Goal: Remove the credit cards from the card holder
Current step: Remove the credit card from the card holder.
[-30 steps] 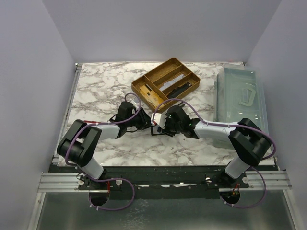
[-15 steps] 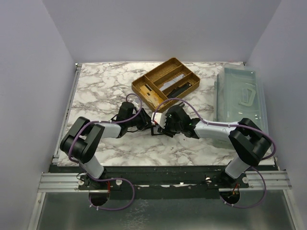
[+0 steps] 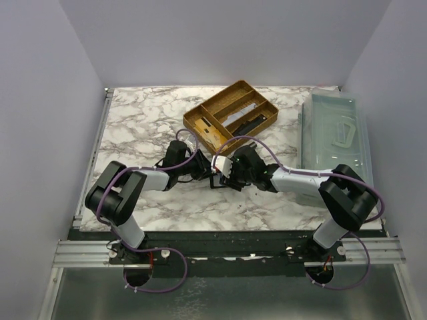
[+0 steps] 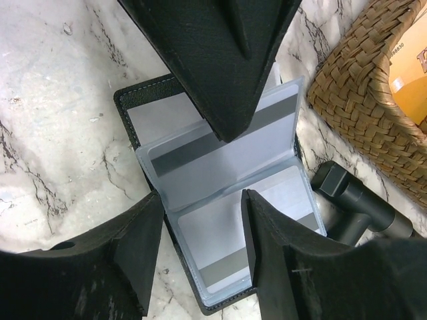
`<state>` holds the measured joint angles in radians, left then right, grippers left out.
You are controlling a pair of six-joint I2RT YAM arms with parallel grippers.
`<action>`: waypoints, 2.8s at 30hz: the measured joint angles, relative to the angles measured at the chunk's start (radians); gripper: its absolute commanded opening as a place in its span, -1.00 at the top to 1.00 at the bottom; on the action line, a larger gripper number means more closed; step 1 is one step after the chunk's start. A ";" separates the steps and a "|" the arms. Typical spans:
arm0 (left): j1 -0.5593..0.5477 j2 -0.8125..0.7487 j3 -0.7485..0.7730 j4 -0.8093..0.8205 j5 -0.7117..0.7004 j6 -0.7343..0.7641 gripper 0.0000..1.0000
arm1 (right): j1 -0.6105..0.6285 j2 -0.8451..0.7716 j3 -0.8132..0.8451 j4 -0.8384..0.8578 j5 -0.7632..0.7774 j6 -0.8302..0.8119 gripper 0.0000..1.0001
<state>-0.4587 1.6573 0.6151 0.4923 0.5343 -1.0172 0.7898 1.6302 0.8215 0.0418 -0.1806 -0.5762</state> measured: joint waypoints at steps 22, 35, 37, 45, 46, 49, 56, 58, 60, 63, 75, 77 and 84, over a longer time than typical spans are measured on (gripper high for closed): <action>-0.002 0.015 0.015 0.001 0.000 0.000 0.40 | -0.029 -0.022 0.003 -0.029 -0.002 0.008 -0.16; -0.002 0.015 0.015 0.001 0.000 -0.001 0.34 | -0.040 -0.023 0.007 -0.036 -0.008 0.008 -0.21; -0.002 0.016 0.015 0.001 0.000 -0.001 0.32 | -0.043 -0.023 0.007 -0.036 -0.010 0.008 -0.21; -0.002 0.019 0.015 0.001 0.000 0.000 0.23 | -0.052 -0.023 0.008 -0.043 -0.018 0.008 -0.22; -0.002 0.019 0.015 0.001 0.000 0.000 0.20 | -0.053 -0.024 0.008 -0.044 -0.018 0.008 -0.22; -0.002 0.019 0.015 0.003 0.000 0.000 0.10 | -0.053 -0.027 0.008 -0.045 -0.018 0.008 -0.22; -0.002 0.019 0.015 0.021 0.005 0.000 0.06 | -0.062 -0.029 0.008 -0.052 -0.019 0.008 -0.22; -0.002 0.019 0.015 0.024 0.008 0.000 0.06 | -0.064 -0.030 0.008 -0.053 -0.019 0.008 -0.22; -0.002 0.021 0.015 0.030 0.012 0.000 0.06 | -0.064 -0.030 0.009 -0.056 -0.019 0.009 -0.22; -0.002 0.028 0.015 0.039 0.019 0.000 0.06 | -0.065 -0.030 0.011 -0.060 -0.019 0.009 -0.22; -0.002 0.034 0.015 0.046 0.028 0.006 0.05 | -0.129 -0.039 0.023 -0.074 -0.084 0.087 -0.04; -0.002 0.034 0.015 0.046 0.030 0.008 0.05 | -0.132 -0.039 0.026 -0.074 -0.092 0.096 0.01; -0.002 0.034 0.015 0.046 0.031 0.020 0.05 | -0.147 -0.039 0.027 -0.074 -0.107 0.130 0.04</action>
<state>-0.4603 1.6913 0.6304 0.5381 0.5652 -0.9974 0.6430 1.5913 0.8482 -0.0319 -0.2874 -0.4465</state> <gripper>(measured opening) 0.474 0.480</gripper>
